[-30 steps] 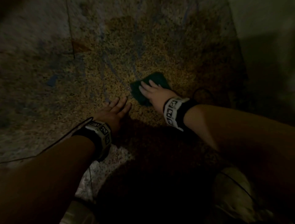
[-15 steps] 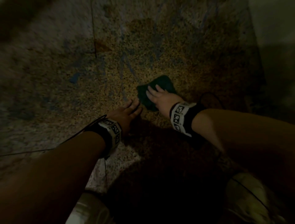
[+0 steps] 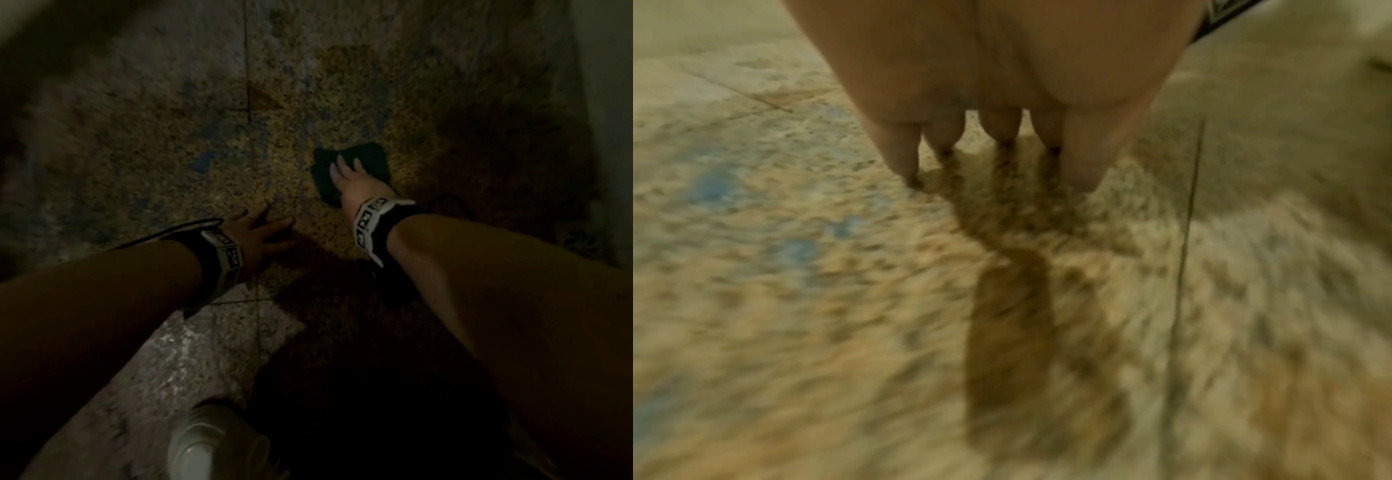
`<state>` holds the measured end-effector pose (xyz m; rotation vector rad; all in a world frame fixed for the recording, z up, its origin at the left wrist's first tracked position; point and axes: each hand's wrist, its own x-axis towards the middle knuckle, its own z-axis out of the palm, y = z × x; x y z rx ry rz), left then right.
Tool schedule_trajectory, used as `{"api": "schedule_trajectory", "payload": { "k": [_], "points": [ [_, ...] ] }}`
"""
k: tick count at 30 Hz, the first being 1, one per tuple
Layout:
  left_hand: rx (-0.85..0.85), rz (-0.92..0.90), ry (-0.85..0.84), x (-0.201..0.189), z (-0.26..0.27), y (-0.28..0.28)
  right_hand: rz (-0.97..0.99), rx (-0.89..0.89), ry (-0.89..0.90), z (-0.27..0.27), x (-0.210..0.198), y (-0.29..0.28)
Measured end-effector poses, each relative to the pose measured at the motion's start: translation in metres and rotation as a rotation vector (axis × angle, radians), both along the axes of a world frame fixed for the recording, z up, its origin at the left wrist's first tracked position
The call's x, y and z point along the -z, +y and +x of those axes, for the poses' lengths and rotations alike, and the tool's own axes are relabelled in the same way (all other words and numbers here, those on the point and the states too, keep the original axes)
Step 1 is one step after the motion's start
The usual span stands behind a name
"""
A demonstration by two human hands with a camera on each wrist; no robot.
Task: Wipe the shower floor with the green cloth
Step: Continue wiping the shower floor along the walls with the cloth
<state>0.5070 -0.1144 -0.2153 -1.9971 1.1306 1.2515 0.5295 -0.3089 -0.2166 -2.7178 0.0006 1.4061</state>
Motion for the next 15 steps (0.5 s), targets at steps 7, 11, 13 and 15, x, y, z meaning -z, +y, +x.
{"api": "schedule_trajectory", "payload": {
  "k": [7,11,13,15],
  "points": [
    [-0.02,-0.043,0.024,-0.004,0.004,0.008,0.009,-0.045,0.161,-0.053,-0.004,0.024],
    [-0.061,-0.072,0.009,-0.005,-0.001,0.011,0.005,-0.014,0.072,-0.053,0.002,0.027],
    [-0.085,-0.098,0.007,-0.001,-0.004,0.017,0.043,0.002,-0.007,-0.044,0.008,0.027],
    [-0.106,-0.147,-0.013,0.003,-0.008,0.023,0.053,0.019,-0.036,-0.025,0.013,0.031]
  ]
}}
